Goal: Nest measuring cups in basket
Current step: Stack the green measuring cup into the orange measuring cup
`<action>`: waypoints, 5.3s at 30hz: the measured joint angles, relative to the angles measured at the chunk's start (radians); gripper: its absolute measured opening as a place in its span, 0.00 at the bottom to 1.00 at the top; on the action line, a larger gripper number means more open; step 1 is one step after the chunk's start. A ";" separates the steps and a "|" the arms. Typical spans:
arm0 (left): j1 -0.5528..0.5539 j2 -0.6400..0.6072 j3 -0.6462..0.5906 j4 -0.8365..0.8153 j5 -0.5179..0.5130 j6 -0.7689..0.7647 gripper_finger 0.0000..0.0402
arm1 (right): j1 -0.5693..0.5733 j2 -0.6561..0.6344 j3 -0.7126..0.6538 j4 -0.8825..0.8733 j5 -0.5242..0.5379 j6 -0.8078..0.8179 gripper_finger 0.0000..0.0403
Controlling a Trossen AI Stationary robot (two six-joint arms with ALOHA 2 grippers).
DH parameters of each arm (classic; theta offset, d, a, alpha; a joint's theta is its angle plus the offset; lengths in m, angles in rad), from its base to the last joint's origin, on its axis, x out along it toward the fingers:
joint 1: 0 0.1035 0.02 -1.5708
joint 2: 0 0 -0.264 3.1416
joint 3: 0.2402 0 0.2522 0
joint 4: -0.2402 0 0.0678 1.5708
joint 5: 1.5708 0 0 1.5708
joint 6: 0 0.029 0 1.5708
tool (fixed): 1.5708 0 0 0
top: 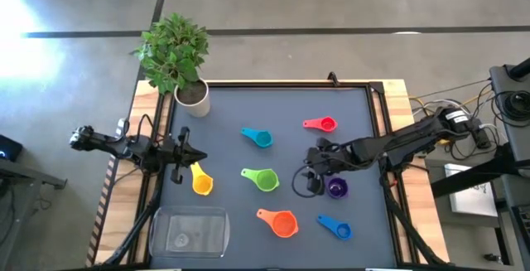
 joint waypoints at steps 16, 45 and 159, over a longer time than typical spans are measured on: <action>0.000 0.000 0.000 0.000 0.000 0.000 0.00 | 0.000 0.089 0.031 0.220 -0.026 -0.106 0.55; 0.000 0.000 0.000 0.000 0.000 0.000 0.00 | -0.114 0.484 0.286 0.226 -0.116 -0.071 0.55; 0.000 0.000 0.000 0.000 0.000 0.000 0.00 | 0.241 0.499 0.442 -0.156 0.055 0.299 0.49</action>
